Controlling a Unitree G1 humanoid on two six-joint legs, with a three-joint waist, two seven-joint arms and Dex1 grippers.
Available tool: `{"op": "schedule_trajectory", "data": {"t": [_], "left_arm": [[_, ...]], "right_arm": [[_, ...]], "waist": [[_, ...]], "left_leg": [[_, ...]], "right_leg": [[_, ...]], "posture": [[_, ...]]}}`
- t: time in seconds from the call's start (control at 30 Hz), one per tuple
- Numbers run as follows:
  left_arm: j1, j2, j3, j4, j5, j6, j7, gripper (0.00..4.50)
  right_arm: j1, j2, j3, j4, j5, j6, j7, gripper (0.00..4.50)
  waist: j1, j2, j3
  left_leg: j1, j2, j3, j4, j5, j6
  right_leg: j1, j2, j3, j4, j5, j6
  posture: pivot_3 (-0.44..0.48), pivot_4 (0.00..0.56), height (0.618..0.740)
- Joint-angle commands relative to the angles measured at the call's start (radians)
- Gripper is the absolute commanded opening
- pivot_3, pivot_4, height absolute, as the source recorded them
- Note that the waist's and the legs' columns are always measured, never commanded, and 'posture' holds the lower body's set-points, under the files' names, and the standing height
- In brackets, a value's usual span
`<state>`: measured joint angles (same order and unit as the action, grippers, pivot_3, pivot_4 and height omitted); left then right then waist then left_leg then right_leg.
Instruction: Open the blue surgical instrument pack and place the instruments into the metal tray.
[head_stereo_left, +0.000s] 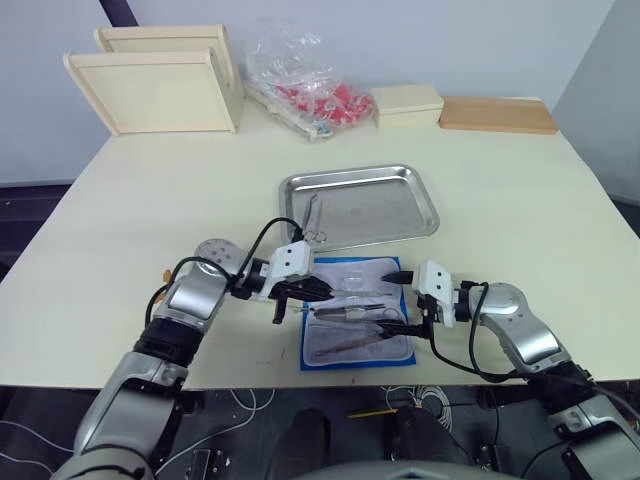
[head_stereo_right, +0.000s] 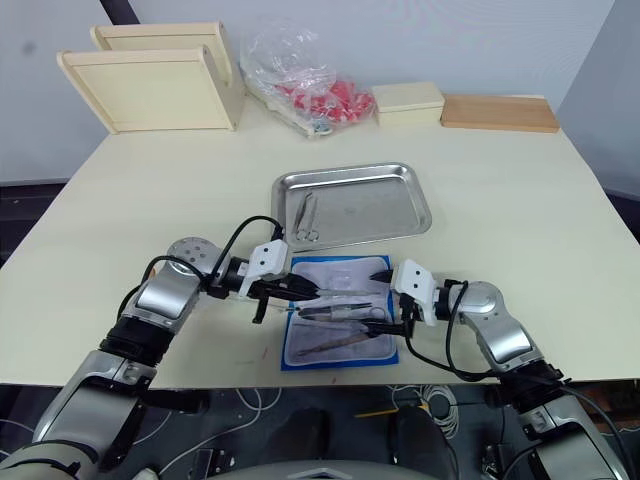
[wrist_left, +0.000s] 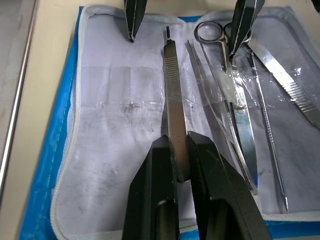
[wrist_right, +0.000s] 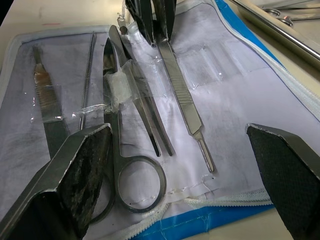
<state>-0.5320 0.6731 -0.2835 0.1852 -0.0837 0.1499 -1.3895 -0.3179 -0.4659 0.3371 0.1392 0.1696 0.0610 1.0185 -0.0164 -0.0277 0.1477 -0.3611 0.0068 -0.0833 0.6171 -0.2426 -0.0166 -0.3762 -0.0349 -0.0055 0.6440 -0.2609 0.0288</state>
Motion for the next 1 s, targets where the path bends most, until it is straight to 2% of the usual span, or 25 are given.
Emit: {"op": "schedule_trajectory", "data": {"t": [0.03,0.5,1.0], "left_arm": [[-0.021,0.051,-0.001,-0.086,0.023,0.025,-0.007,0.01],[-0.030,0.189,0.011,-0.222,0.027,0.170,-0.037,0.01],[-0.014,0.315,0.055,-0.255,-0.010,0.168,-0.063,0.01]], "right_arm": [[0.048,-0.029,0.050,0.134,-0.116,0.046,-0.040,4.50],[0.050,-0.027,0.051,0.137,-0.115,0.044,-0.041,4.50],[0.054,-0.022,0.054,0.135,-0.114,0.044,-0.042,4.50]], "waist": [[-0.001,0.001,0.000],[-0.001,0.001,0.001],[-0.002,0.004,0.003]], "left_leg": [[0.000,0.000,0.000,0.000,0.000,0.000],[0.000,0.000,0.000,0.000,0.000,0.000],[0.000,0.001,0.000,0.000,0.000,0.000]], "right_leg": [[0.000,0.000,0.000,0.000,0.000,0.000],[0.000,0.000,0.000,0.000,-0.002,-0.004],[0.000,0.001,0.001,0.000,-0.002,-0.004]], "posture": [[0.000,0.150,0.740],[0.000,0.150,0.740],[0.000,0.150,0.740]]}}
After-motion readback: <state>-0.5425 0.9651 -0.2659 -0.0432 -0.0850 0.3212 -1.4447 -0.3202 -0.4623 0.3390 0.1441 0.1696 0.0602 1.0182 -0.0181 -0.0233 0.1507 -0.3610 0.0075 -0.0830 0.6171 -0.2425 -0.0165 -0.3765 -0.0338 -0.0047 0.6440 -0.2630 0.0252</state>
